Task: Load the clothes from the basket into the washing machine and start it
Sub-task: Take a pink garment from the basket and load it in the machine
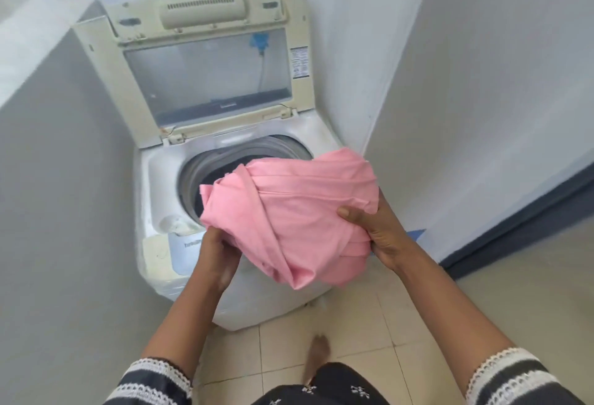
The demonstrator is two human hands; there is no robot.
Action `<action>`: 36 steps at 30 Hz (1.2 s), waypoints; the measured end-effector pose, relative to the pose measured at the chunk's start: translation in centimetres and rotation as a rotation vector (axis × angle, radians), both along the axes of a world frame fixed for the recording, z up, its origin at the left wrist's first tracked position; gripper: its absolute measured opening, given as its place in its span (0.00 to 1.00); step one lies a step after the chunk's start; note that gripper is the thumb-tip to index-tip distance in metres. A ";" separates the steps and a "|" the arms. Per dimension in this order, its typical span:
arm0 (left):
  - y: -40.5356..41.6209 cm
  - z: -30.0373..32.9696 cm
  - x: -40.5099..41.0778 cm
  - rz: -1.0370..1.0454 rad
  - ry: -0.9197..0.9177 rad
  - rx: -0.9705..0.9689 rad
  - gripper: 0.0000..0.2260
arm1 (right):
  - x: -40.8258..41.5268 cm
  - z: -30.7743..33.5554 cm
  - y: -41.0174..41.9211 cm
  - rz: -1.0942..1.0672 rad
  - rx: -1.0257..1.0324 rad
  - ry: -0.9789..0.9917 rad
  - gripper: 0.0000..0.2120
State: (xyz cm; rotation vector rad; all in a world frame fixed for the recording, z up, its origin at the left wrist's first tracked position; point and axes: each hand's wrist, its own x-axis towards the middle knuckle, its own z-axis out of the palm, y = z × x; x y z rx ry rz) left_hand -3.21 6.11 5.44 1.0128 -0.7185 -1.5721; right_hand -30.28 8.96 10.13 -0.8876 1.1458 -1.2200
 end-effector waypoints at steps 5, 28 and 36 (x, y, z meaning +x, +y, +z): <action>-4.5 -0.1 3.0 0.181 0.040 0.020 0.25 | 3.2 -0.9 -8.3 0.102 -0.020 0.036 0.40; -20.7 -13.5 3.6 0.244 -0.318 0.991 0.21 | 7.8 -17.8 -29.6 0.294 0.819 0.465 0.40; -20.5 -12.3 2.7 0.213 -0.365 0.910 0.16 | 8.7 -17.7 -29.6 0.433 0.798 0.500 0.21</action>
